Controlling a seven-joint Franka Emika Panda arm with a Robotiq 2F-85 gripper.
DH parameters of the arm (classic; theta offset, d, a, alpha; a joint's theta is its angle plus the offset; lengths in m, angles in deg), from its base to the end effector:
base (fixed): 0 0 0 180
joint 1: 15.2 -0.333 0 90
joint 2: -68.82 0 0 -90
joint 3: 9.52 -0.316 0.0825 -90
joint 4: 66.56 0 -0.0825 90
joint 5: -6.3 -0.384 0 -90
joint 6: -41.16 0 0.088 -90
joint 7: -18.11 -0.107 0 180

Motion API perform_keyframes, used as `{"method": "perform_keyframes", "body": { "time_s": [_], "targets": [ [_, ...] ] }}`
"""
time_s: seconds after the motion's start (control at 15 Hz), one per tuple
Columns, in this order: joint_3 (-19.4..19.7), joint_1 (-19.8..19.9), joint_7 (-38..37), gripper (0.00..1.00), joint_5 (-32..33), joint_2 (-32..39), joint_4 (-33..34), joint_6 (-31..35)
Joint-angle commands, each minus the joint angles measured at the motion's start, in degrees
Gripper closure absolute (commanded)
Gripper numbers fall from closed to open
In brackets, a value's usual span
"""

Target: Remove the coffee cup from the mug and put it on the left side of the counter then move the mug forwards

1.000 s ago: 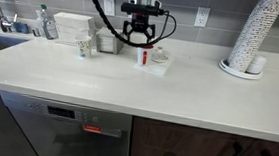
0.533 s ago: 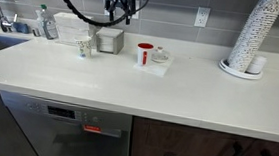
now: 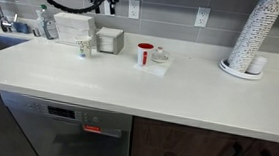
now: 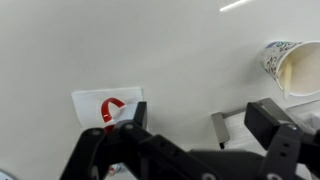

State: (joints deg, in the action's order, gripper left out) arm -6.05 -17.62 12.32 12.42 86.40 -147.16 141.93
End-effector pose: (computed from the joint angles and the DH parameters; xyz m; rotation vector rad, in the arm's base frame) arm 0.6585 -0.0160 0.5344 3.0154 -0.1487 0.0768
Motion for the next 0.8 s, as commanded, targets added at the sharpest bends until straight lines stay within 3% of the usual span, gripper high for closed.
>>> {"method": "perform_keyframes", "body": {
  "time_s": [0.0, 0.6, 0.73],
  "targets": [
    [-0.72, 0.79, -0.09, 0.00, 0.21, 0.20, 0.46, -0.29],
    [-0.68, 1.00, -0.06, 0.00, 0.20, 0.26, 0.59, -0.29],
    [-0.70, 0.61, 1.00, 0.00, 1.84, -1.66, -2.74, 1.00]
  ]
}}
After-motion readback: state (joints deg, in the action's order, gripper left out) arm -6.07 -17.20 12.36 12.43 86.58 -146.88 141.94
